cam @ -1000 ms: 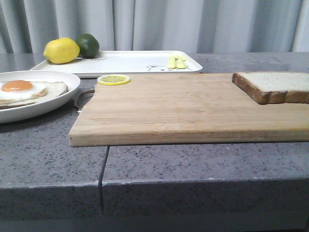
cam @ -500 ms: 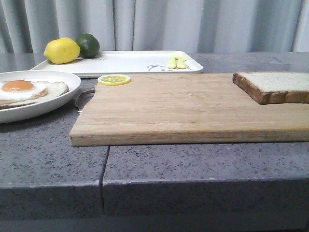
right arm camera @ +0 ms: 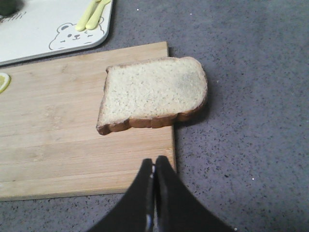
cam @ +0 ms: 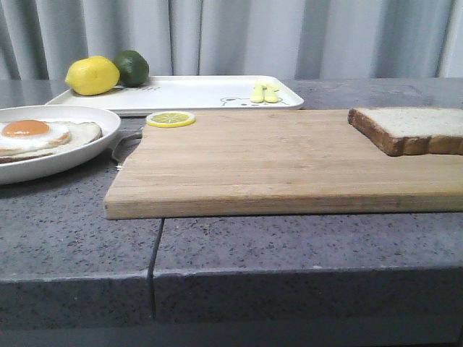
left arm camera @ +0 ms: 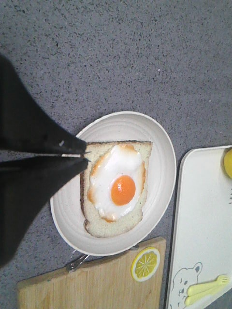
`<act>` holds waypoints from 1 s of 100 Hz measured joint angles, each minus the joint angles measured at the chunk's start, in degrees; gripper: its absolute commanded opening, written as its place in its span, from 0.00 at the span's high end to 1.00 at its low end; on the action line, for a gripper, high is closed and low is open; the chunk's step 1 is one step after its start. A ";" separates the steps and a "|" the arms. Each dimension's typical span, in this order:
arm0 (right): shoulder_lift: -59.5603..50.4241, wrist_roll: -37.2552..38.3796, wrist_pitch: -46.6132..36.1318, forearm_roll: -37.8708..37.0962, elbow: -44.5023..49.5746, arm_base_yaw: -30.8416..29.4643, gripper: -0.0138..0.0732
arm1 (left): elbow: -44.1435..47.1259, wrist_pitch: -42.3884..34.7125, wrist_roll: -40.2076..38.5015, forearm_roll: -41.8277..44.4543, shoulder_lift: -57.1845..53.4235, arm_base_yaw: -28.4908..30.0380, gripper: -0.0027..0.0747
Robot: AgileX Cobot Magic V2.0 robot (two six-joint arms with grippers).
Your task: Place bread and move sandwich to tray
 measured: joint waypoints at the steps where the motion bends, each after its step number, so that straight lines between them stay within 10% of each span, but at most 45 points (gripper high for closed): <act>1: 0.31 0.00 0.00 0.00 -0.27 0.00 0.92 | -0.02 0.11 0.00 0.00 0.19 0.00 0.99; 47: 1.71 0.00 0.66 0.00 -1.13 0.00 0.92 | -0.42 1.49 2.70 0.00 1.17 0.00 0.98; 61: 1.71 0.04 0.66 0.04 -1.13 0.00 0.89 | -0.42 1.49 3.65 0.00 1.17 0.00 0.83; 81: 1.71 0.04 0.66 0.13 -1.13 0.00 0.58 | -0.42 1.49 3.75 0.00 1.17 0.00 0.41; 100: 1.71 0.04 0.66 0.13 -1.13 0.00 0.19 | -0.42 1.49 3.75 0.00 1.17 0.00 0.23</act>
